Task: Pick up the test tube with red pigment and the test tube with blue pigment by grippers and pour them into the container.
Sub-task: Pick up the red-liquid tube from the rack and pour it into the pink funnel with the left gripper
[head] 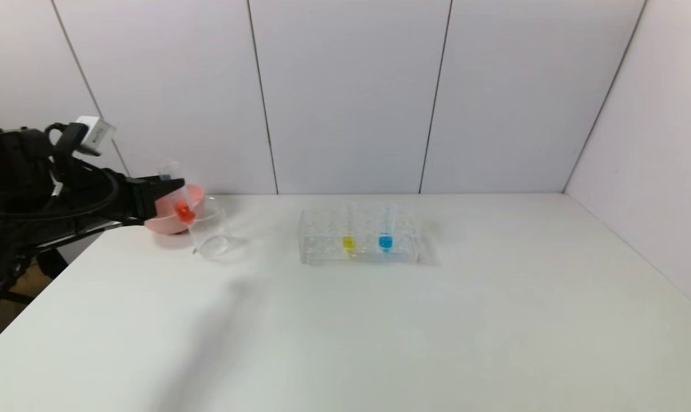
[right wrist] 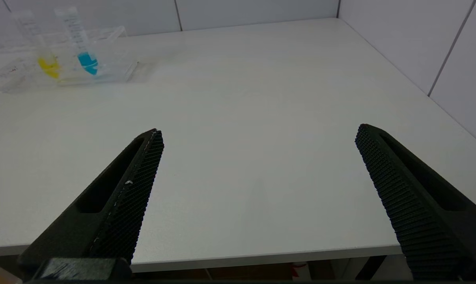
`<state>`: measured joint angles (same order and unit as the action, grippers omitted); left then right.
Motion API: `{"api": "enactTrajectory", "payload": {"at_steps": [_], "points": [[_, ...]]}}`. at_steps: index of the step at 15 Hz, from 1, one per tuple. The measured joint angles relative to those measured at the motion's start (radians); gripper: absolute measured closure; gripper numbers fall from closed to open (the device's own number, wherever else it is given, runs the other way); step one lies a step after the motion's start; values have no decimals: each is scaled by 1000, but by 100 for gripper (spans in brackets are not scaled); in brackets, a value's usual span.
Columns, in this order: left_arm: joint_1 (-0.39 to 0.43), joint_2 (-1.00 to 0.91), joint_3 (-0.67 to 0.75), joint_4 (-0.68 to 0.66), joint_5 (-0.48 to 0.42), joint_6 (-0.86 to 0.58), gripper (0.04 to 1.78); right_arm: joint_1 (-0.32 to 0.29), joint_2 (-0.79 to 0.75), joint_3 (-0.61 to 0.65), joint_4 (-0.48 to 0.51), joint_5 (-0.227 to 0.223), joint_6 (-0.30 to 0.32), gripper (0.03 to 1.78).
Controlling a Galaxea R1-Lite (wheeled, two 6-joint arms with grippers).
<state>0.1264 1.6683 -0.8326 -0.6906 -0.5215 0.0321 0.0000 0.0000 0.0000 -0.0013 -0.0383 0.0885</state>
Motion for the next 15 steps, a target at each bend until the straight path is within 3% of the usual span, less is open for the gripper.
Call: {"api": "enactTrajectory", "payload": {"at_steps": [3,5,8,15], "points": [[183,15,-19,20,-264,65,139,0,0,0,0,0,0,4],[246,41,-57,56,-344,114,139,0,0,0,0,0,0,4],[271,73,-130,158,-353,164,139,0,0,0,0,0,0,4],[225,195,-413,468,-364,317,139,0,0,0,0,0,0,4]]}}
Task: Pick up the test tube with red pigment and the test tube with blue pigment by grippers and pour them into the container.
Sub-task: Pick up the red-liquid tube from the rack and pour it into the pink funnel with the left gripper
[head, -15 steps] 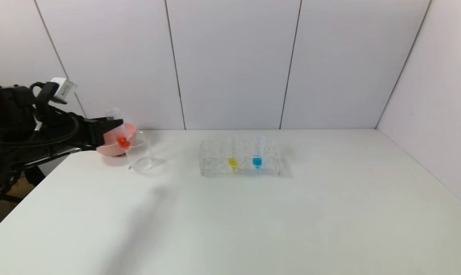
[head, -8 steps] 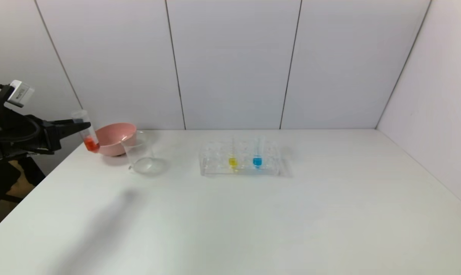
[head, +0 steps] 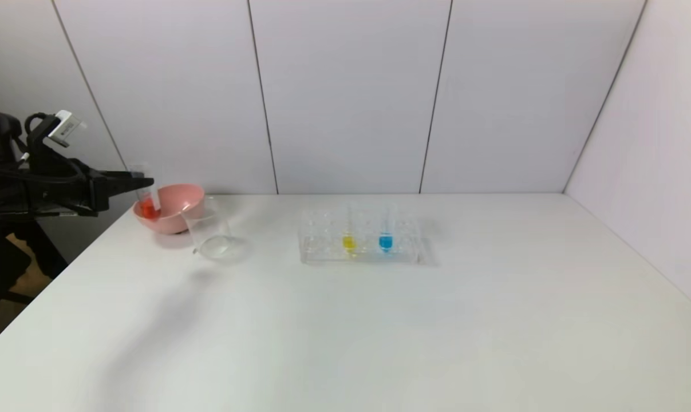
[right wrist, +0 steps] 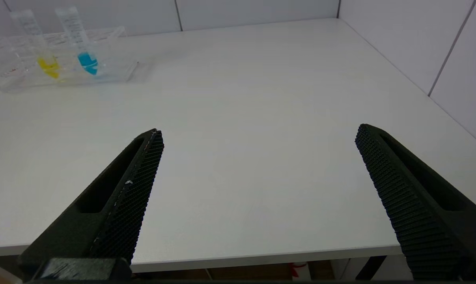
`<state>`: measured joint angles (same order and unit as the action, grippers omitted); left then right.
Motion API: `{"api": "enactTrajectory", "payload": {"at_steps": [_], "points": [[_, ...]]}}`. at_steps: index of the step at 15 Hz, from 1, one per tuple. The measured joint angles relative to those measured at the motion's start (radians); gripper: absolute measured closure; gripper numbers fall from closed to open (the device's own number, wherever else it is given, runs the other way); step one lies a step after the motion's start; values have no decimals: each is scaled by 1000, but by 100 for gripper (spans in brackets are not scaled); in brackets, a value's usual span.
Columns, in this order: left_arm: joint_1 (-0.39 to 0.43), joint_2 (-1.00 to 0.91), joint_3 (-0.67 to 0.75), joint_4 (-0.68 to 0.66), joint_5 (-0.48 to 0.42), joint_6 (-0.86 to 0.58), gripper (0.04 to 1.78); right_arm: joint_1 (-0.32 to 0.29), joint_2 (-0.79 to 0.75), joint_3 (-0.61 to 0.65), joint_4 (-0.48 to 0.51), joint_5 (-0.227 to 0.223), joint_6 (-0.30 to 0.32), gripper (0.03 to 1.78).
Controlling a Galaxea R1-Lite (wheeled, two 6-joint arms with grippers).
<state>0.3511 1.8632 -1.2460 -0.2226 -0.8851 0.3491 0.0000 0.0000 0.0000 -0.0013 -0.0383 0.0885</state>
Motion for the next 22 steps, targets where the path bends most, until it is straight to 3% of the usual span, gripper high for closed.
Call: {"api": "enactTrajectory", "payload": {"at_steps": [3,12,14,19,22], "points": [[-29,45,-153,207,49,58,139,0,0,0,0,0,0,4],[-160,173,-683,934,442,272,139,0,0,0,0,0,0,4],[-185,193,-720,993,507,350,139,0,0,0,0,0,0,4],[-259,206,-745,991,657,461,139,0,0,0,0,0,0,4],[-279,210,-749,989,697,545,139,0,0,0,0,0,0,4]]}}
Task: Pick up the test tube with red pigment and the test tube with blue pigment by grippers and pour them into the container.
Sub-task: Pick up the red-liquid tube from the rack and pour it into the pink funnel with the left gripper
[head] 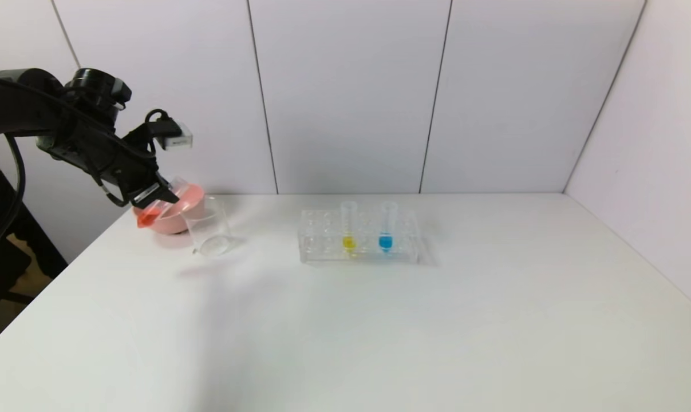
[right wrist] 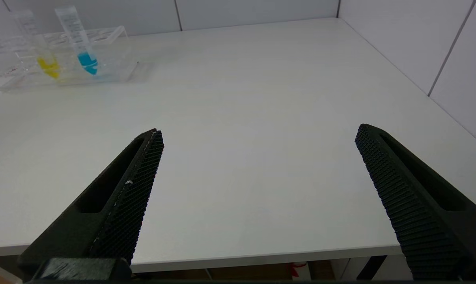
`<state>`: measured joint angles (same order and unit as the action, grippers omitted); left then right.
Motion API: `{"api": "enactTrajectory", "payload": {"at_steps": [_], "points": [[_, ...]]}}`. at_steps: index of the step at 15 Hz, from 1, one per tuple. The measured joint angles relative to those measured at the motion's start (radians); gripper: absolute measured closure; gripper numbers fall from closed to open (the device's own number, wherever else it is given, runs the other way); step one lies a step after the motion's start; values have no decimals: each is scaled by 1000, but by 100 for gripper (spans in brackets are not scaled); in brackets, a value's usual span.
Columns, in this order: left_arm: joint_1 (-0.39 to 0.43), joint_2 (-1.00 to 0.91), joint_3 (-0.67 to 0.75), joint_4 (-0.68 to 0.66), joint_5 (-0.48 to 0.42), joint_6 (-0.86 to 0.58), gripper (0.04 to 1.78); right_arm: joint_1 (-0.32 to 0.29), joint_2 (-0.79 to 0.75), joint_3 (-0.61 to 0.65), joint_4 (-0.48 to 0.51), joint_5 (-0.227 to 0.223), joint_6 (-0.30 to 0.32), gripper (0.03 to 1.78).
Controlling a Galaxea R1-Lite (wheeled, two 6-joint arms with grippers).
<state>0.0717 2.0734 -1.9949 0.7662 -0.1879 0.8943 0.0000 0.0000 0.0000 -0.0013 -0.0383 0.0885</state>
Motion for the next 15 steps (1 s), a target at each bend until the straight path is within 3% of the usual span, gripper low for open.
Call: {"api": "enactTrajectory", "payload": {"at_steps": [4,6,15], "points": [[-16,4,-1,0,110,105,139,0,0,0,0,0,0,4],[-27,8,-1,3,124,136,139,0,0,0,0,0,0,4],[-93,26,0,13,300,180,139,0,0,0,0,0,0,4]]}}
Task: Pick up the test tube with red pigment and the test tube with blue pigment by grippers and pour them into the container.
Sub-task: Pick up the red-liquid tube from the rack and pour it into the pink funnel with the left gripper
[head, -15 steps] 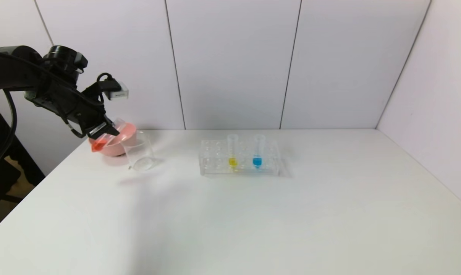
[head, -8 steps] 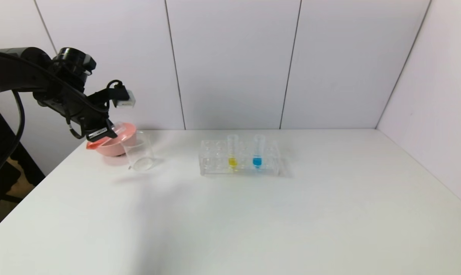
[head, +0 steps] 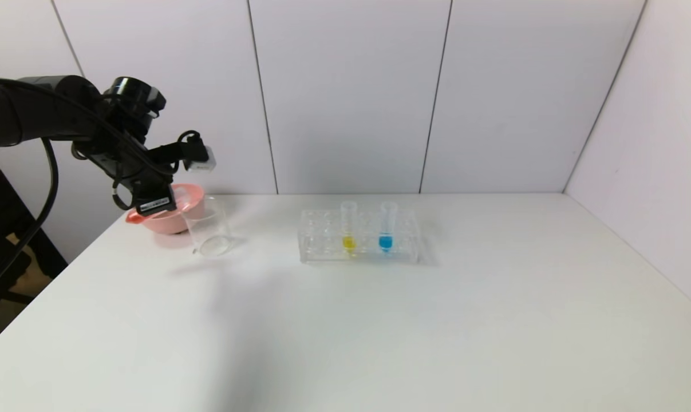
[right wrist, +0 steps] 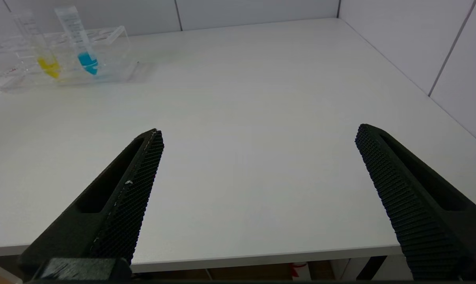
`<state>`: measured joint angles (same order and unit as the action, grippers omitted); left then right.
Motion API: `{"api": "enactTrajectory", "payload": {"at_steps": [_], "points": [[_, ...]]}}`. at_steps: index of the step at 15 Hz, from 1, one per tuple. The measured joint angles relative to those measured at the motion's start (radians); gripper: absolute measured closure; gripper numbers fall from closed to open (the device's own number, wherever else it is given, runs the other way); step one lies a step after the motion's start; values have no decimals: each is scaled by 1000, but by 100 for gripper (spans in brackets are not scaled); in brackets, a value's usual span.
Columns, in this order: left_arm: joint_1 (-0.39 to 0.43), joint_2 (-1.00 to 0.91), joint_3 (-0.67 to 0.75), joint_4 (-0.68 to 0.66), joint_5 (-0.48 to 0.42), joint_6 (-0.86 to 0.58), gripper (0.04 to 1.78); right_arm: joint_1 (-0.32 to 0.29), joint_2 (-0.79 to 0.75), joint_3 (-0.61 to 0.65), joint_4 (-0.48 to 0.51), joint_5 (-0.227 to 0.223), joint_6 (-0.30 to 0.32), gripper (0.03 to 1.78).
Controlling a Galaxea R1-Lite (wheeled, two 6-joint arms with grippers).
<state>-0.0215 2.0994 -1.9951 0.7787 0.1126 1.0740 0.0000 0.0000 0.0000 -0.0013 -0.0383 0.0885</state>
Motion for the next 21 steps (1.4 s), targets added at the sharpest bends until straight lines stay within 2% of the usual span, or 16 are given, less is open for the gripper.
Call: {"api": "enactTrajectory", "payload": {"at_steps": [10,16,21], "points": [[-49,16,0,9,165,37,139,0,0,0,0,0,0,4],[-85,34,0,11,232,45,139,0,0,0,0,0,0,4],[-120,42,0,14,341,53,139,0,0,0,0,0,0,4]]}}
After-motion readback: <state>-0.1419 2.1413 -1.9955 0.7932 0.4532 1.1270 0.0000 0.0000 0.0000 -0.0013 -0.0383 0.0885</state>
